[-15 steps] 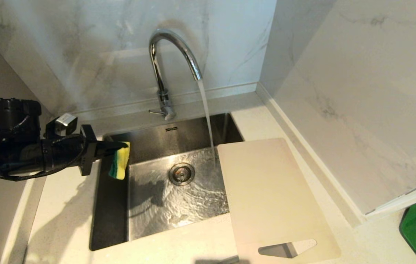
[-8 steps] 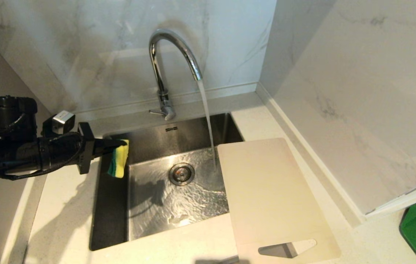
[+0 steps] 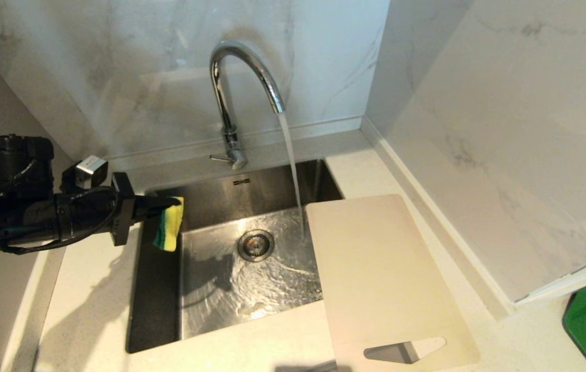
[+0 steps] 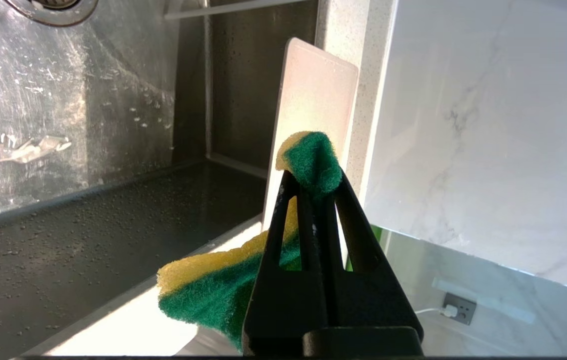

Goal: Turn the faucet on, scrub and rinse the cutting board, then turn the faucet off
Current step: Put down the cleaning cloth

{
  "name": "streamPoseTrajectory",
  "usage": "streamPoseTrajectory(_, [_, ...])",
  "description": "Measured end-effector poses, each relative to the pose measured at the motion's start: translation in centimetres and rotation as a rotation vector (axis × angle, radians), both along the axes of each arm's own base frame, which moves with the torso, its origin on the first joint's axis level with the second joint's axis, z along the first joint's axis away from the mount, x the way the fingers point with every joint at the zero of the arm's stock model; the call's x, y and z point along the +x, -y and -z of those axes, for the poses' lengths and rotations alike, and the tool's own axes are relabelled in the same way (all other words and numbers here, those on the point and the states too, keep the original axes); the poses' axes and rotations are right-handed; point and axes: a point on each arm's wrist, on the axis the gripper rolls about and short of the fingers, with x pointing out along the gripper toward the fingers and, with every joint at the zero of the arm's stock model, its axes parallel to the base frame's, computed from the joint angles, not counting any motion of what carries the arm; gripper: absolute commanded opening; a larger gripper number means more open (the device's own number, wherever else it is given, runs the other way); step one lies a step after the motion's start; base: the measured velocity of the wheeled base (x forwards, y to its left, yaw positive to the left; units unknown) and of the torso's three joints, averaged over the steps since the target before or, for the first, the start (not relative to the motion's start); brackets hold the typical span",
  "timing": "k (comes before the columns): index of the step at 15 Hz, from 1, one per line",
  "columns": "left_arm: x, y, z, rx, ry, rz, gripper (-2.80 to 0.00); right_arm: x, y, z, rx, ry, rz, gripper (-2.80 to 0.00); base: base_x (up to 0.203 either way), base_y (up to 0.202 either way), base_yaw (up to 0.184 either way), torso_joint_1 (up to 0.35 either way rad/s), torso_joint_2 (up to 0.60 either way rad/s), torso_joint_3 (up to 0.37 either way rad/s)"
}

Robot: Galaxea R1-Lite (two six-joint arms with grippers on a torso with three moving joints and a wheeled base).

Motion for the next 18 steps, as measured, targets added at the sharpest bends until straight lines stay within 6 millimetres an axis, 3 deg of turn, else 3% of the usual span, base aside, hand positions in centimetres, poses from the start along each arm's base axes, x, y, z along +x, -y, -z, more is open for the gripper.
streamPoseTrajectory(12, [-0.3,0.0,-0.5,-0.002,0.014,-0.001,-2.80,-0.3,0.0,-0.1,0.005,-0.049,0.002,-2.80,0.000,0.000,0.000,0.000,0.00,0.000])
streamPoseTrajectory(18, [-0.4,0.1,-0.4,-0.003,0.012,0.004,-2.80,-1.3,-0.1,0.2,0.006,0.089,-0.037,-2.80,0.000,0.000,0.000,0.000,0.00,0.000])
